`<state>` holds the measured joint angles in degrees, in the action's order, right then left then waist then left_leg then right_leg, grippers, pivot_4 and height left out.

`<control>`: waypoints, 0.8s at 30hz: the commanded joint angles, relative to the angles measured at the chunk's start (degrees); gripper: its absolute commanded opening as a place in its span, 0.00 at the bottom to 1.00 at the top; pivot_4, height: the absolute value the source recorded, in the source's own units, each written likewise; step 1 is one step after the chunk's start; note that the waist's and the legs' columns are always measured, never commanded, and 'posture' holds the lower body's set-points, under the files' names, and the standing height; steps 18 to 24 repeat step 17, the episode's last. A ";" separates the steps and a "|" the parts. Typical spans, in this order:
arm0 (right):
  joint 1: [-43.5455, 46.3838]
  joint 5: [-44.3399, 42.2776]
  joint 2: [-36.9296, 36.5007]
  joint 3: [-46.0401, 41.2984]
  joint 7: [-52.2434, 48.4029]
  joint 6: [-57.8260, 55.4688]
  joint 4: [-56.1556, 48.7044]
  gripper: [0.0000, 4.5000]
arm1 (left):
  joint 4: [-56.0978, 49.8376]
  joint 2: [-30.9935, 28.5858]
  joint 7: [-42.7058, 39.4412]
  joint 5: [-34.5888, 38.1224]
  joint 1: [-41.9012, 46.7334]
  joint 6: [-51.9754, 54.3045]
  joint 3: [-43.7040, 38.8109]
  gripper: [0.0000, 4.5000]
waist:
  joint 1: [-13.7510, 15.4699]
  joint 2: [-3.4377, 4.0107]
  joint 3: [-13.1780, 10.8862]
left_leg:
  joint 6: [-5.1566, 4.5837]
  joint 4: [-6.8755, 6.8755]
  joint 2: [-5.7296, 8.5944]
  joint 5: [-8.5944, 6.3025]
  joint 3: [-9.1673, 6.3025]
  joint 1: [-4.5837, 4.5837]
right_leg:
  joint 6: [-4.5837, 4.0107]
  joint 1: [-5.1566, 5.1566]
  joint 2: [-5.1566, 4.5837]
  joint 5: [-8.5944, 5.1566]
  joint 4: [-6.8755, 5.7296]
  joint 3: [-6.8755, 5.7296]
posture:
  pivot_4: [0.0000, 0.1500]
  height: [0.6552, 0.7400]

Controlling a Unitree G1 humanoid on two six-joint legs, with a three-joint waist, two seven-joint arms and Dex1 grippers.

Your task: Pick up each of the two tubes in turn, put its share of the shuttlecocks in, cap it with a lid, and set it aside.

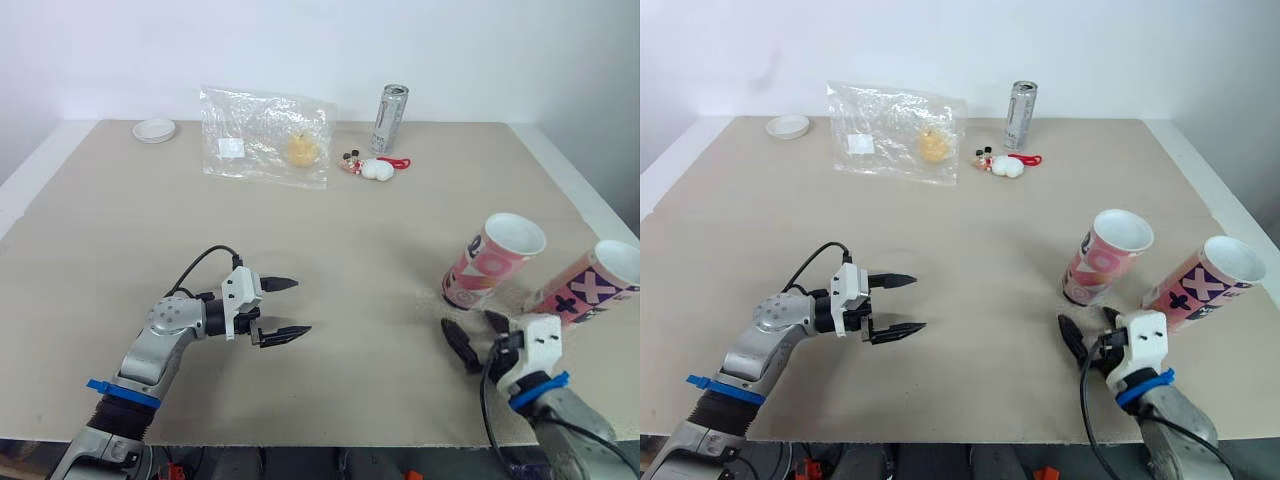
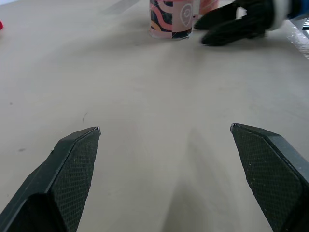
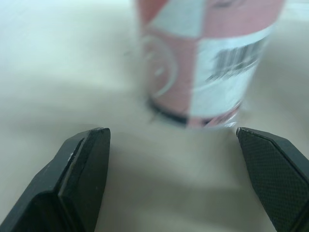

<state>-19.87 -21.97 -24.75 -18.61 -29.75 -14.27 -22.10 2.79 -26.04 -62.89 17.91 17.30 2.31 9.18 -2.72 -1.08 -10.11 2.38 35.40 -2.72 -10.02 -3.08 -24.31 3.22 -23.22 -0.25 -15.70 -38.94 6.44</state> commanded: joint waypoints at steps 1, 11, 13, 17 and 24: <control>-2.47 -0.97 -3.63 0.20 -9.35 7.39 -3.59 0.99 | -0.48 -0.41 1.07 -0.25 0.38 -0.35 -1.26 1.00 | 0.00 -0.01 0.00 | 0.00 0.00 0.00 0.00 0.00 0.00 | 0.00 0.00 0.00 0.00 0.00 0.00 | 1.00 1.00; 20.00 -1.51 -8.05 15.56 -29.06 13.59 8.71 0.99 | -4.50 -3.66 7.64 -0.04 -4.73 2.32 -6.67 1.00 | -0.47 -0.32 -0.20 | 0.00 0.05 -0.04 0.05 0.07 0.15 | -0.06 0.02 0.03 0.26 0.00 0.05 | 1.00 1.00; 25.31 -0.23 -7.36 18.52 -31.62 15.23 13.83 0.99 | -5.06 -4.54 8.12 0.24 -5.53 3.07 -7.95 1.00 | -0.13 -0.34 -0.21 | 0.02 0.04 -0.03 0.06 0.01 0.06 | 0.00 0.02 0.04 0.16 0.01 0.00 | 1.00 1.00; 30.81 -0.51 -6.99 20.66 -34.98 15.08 20.35 0.99 | -5.78 -5.62 9.02 0.21 -5.99 3.86 -9.13 1.00 | 0.23 -0.35 -0.26 | 0.08 0.03 0.02 0.01 -0.01 -0.03 | 0.31 0.02 -0.02 0.18 0.08 -0.03 | 1.00 1.00; 30.81 -0.51 -6.99 20.66 -34.98 15.08 20.35 0.99 | -5.78 -5.62 9.02 0.21 -5.99 3.86 -9.13 1.00 | 0.23 -0.35 -0.26 | 0.08 0.03 0.02 0.01 -0.01 -0.03 | 0.31 0.02 -0.02 0.18 0.08 -0.03 | 1.00 1.00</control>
